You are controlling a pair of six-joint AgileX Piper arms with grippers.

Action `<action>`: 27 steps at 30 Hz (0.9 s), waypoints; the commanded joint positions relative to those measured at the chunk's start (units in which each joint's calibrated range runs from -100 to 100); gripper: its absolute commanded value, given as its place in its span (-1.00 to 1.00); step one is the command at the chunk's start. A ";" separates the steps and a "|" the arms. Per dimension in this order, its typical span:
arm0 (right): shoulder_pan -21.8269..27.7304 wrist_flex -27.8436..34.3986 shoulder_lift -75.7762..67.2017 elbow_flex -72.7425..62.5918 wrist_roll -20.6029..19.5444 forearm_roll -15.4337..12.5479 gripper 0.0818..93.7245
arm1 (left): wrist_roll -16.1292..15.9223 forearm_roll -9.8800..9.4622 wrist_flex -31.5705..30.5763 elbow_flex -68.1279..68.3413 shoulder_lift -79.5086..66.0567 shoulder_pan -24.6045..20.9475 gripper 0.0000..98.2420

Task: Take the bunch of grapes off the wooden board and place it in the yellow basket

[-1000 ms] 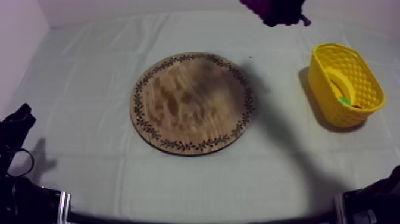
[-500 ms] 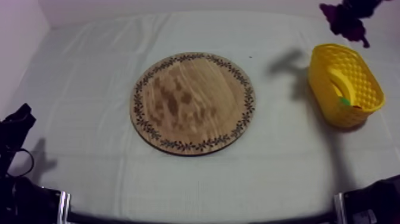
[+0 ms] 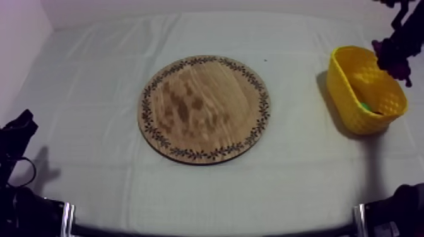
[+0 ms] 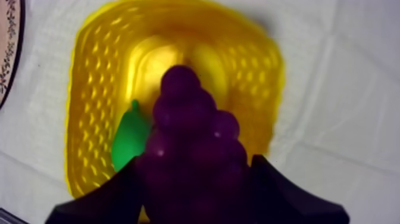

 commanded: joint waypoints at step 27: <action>-0.42 -6.45 6.79 2.69 -0.42 -0.96 0.46 | -0.01 0.01 0.03 0.04 0.03 -0.01 -1.00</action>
